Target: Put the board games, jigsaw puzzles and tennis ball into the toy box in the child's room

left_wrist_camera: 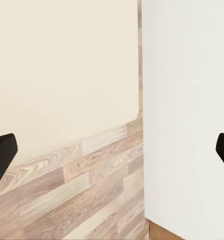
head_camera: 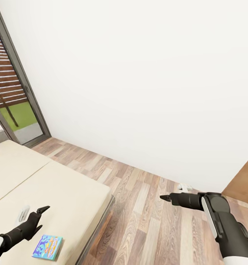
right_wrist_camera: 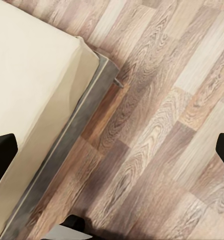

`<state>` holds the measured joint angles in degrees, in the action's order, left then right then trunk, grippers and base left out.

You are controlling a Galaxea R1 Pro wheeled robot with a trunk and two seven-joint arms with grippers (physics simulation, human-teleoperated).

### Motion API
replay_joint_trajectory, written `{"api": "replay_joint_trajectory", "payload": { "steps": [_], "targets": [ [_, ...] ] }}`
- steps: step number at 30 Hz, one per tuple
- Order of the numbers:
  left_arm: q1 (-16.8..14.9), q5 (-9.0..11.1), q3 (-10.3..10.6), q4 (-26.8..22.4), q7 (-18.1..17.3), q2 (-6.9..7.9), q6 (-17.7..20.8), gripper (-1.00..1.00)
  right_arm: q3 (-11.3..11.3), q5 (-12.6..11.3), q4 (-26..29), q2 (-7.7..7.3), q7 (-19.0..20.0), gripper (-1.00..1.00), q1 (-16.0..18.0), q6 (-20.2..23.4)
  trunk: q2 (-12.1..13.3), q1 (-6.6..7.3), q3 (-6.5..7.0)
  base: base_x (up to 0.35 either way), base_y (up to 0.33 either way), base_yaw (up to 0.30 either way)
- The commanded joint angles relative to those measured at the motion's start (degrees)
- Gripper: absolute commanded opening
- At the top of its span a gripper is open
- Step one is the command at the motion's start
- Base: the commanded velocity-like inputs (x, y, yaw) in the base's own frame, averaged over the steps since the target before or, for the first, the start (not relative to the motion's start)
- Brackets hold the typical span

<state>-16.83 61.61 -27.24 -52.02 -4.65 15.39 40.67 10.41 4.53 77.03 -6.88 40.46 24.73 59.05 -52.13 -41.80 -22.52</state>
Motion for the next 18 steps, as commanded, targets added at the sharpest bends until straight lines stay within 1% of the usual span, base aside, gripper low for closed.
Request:
{"api": "replay_joint_trajectory", "payload": {
  "steps": [1, 10, 16, 18],
  "targets": [
    [-0.02, -0.14, -0.17, -0.01, -0.52, 0.00, 0.40, 1.00, 0.04, 0.48, 0.04, 0.03, 0.49, 1.00, 0.03, 0.19, -0.46, -0.23, -0.15, 0.000, 0.000, 0.000],
    [0.09, -0.16, -0.20, -0.07, -1.38, 0.06, 0.51, 1.00, -0.08, 0.46, 0.03, 0.07, 0.49, 1.00, -0.01, 0.12, -4.07, -2.21, -1.05, 0.000, 0.000, 0.000],
    [0.17, -0.29, -0.31, -0.06, -1.42, 0.13, 0.48, 1.00, -0.15, 0.47, 0.04, 0.20, 0.49, 1.00, -0.02, 0.09, -6.48, -3.53, -1.94, 0.000, 0.000, 0.000],
    [0.19, -0.41, -0.67, -0.04, -1.26, 0.15, 0.44, 1.00, -0.14, 0.47, 0.05, 0.17, 0.49, 1.00, -0.02, 0.08, -7.28, -3.97, -2.28, 0.000, 0.000, 0.000]
  ]
}}
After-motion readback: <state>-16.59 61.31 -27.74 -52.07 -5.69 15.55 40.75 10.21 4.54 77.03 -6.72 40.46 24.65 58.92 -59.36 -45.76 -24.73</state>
